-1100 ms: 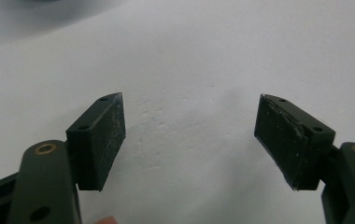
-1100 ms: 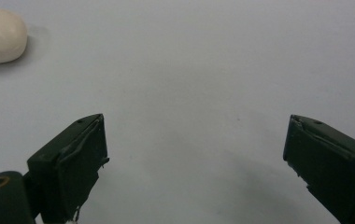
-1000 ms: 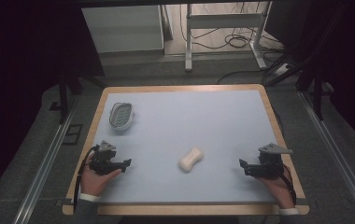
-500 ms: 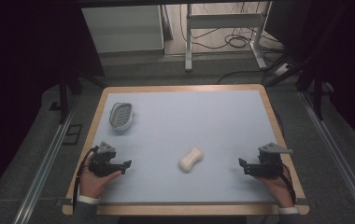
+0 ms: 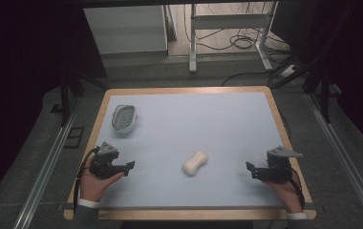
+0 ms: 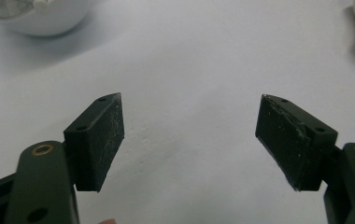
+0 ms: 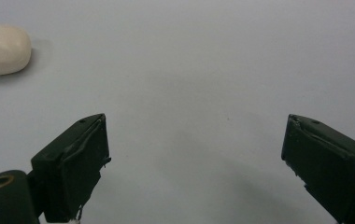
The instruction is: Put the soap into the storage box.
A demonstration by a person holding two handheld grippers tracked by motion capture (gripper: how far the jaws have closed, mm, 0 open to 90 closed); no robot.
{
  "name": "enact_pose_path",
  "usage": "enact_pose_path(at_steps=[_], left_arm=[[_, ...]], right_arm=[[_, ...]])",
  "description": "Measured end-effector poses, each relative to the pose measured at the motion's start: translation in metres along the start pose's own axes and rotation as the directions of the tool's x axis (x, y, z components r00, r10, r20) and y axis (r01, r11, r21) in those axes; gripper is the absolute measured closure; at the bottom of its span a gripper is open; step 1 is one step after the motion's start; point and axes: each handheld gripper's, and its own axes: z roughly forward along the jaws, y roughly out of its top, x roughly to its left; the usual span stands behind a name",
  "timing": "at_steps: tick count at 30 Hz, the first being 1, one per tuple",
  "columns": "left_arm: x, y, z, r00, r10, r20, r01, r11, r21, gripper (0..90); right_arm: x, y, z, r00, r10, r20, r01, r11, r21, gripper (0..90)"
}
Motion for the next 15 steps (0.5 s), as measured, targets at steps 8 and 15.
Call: enact_pose_path(at_steps=[8, 15], left_arm=[[-0.005, 0.017, -0.013, 0.9995, 0.027, -0.015, -0.027, 0.9996, 0.005, 24.1], [-0.011, 0.027, -0.017, 0.9988, 0.046, -0.017, -0.046, 0.9988, 0.015, 24.1]], right_arm=[[0.000, 0.003, -0.004, 1.0000, -0.005, 0.004, 0.005, 1.000, -0.012, 7.7], [0.001, 0.002, -0.003, 0.9998, 0.020, 0.001, -0.020, 1.000, -0.006, 7.8]])
